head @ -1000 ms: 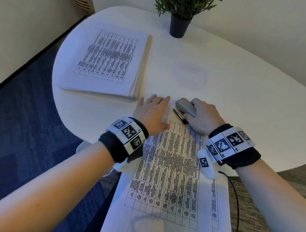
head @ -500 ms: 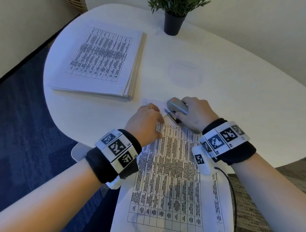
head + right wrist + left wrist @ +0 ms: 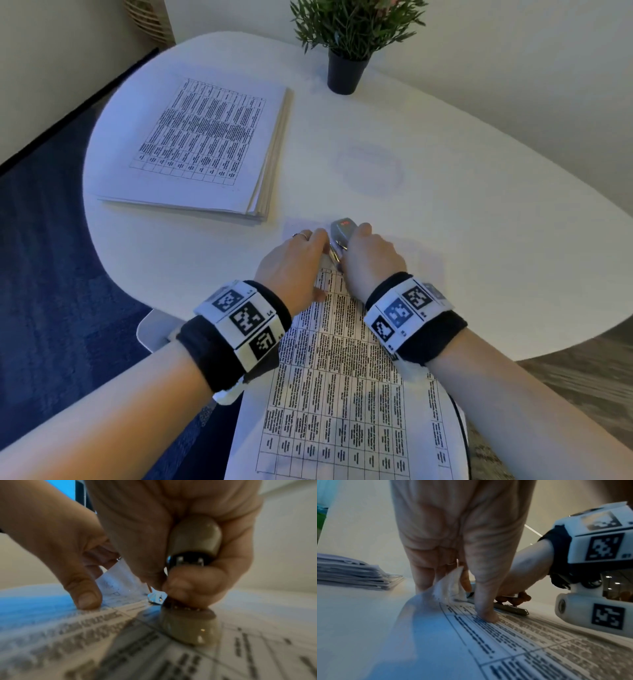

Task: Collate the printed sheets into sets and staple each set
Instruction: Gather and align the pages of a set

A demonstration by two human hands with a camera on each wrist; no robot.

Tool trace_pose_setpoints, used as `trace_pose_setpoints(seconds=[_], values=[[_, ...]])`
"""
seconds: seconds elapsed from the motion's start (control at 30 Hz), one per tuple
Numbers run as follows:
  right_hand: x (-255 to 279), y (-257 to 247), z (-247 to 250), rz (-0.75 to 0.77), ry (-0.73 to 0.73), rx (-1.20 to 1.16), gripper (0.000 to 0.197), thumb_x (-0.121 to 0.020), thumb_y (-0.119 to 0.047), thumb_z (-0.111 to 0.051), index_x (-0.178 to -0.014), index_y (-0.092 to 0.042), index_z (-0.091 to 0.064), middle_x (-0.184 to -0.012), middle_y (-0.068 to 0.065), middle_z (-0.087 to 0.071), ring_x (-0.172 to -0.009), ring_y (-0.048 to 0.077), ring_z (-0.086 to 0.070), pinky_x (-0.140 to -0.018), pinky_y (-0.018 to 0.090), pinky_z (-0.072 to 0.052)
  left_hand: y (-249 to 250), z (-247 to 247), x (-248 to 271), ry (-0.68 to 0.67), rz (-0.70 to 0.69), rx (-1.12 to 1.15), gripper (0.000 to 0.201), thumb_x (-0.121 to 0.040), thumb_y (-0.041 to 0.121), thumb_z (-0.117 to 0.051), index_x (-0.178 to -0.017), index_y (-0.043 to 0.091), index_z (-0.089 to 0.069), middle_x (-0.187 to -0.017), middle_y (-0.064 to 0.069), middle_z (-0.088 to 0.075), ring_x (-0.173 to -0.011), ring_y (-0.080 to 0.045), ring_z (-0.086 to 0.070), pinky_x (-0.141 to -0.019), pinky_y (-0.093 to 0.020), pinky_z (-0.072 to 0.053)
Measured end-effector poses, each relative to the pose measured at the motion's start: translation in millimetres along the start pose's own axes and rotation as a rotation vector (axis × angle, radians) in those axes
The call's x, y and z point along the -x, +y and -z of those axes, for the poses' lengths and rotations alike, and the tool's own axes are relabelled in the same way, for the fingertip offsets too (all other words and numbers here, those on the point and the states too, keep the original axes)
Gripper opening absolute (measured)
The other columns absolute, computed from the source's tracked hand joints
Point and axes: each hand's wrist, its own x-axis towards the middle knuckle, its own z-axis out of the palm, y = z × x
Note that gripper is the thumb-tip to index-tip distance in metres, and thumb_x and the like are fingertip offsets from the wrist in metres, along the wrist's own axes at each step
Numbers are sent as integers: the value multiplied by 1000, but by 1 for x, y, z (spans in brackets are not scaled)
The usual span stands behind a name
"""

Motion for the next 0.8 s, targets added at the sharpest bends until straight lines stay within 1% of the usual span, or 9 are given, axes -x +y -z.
trace_pose_setpoints(seconds=[0.07, 0.1, 0.2, 0.27, 0.33, 0.43, 0.57, 0.7, 0.8], values=[[0, -1, -1, -20, 7, -19, 25, -95, -18, -53, -112, -6, -40, -105, 11, -61, -79, 27, -53, -62, 32, -36, 1, -2, 1, 13, 12, -19, 77, -72, 32, -81, -132, 19, -35, -129, -1, -51, -112, -22, -54, -84, -35, -48], [-1, -2, -2, -28, 9, -27, 24, -95, -18, -52, -112, -6, -40, -106, 12, -61, -81, 27, -55, -63, 32, -36, 0, -2, 1, 13, 19, -44, 80, -72, 35, -80, -135, 19, -34, -132, -1, -48, -116, -22, -52, -85, -36, -48], [0, -4, -3, -46, 14, -31, 21, -96, -16, -48, -113, -6, -40, -107, 13, -61, -81, 29, -54, -64, 33, -36, -2, -3, 1, -6, 37, -115, 67, -75, 40, -76, -133, 21, -48, -139, 2, -39, -126, -19, -40, -93, -37, -46], [1, -4, -5, -31, 31, 8, 20, -97, -14, -43, -115, -5, -39, -108, 14, -62, -80, 30, -54, -63, 34, -36, -2, -4, 1, -24, 44, -115, 61, -77, 40, -74, -131, 21, -53, -143, 2, -38, -128, -18, -41, -98, -36, -44], [1, -2, -5, 15, 51, 91, 24, -96, -11, -41, -119, -3, -38, -110, 15, -62, -90, 31, -60, -65, 34, -35, -1, -5, 1, -32, 45, -102, 58, -78, 39, -73, -130, 19, -55, -140, 2, -43, -125, -17, -45, -99, -33, -42], [-3, -3, -6, 16, 35, 114, 28, -95, -11, -45, -120, -1, -37, -111, 14, -61, -98, 31, -60, -66, 33, -35, -1, -6, -1, -12, 50, -77, 56, -77, 38, -75, -125, 16, -58, -131, 1, -51, -117, -18, -51, -96, -32, -44], [-7, -7, -5, -21, 4, 87, 31, -92, -13, -51, -119, -3, -38, -112, 14, -59, -100, 32, -59, -67, 33, -35, -4, -9, -1, 5, 49, -57, 55, -75, 37, -77, -123, 16, -59, -129, 2, -53, -113, -18, -53, -93, -31, -44], [-10, -3, -6, 80, 68, 313, 39, -93, -11, -48, -126, 3, -33, -114, 17, -59, -97, 32, -61, -66, 34, -35, -3, -9, -1, 21, 35, -62, 50, -79, 36, -74, -123, 16, -59, -126, 2, -53, -111, -17, -54, -92, -30, -45], [-12, -8, -7, 12, 28, 193, 35, -95, -15, -46, -124, 2, -36, -115, 16, -59, -102, 33, -60, -68, 33, -34, -2, -8, -3, 16, 35, -81, 47, -77, 36, -75, -118, 17, -61, -120, 1, -55, -107, -19, -56, -91, -32, -48]])
